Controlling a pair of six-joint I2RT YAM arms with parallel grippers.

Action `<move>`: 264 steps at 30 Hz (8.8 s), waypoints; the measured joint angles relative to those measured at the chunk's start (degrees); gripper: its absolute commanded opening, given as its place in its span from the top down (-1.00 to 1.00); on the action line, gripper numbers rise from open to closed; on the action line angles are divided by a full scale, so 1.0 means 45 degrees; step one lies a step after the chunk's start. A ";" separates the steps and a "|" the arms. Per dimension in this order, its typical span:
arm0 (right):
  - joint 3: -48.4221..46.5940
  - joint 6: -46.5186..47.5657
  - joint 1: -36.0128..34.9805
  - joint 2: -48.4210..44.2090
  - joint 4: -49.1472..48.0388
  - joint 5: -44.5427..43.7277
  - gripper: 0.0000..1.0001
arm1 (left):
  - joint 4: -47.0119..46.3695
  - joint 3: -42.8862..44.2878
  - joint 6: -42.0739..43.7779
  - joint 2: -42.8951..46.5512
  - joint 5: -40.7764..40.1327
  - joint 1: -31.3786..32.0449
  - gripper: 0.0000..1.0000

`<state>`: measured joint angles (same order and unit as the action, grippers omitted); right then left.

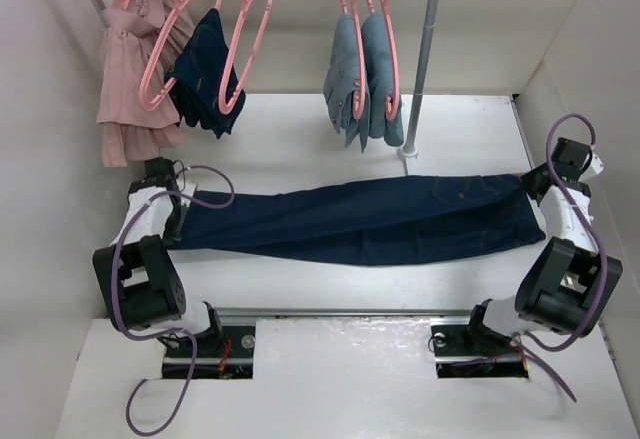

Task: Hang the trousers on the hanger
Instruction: Fold the trousers at the center of the board.

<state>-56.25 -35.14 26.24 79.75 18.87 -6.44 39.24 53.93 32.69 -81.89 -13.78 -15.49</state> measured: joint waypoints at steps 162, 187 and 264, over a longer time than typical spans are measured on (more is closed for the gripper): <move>0.0665 -0.2603 0.3419 0.0724 0.6149 -0.1909 -1.00 | -0.1360 0.0078 -0.0957 -0.0685 0.0612 0.0340 0.66; 0.0767 -0.2735 0.3400 0.2618 0.5547 -0.1899 1.00 | -0.1336 0.0359 -0.0971 -0.0962 0.0631 0.0248 0.63; -0.7956 0.3065 -2.2950 0.2968 0.0461 -1.5514 1.00 | -0.1671 0.0136 -0.2152 -0.2885 0.1039 0.3507 0.45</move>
<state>-92.05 -21.34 -77.03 93.10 20.95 -76.25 31.73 54.54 23.00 -94.87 -9.10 0.30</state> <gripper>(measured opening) 0.023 0.273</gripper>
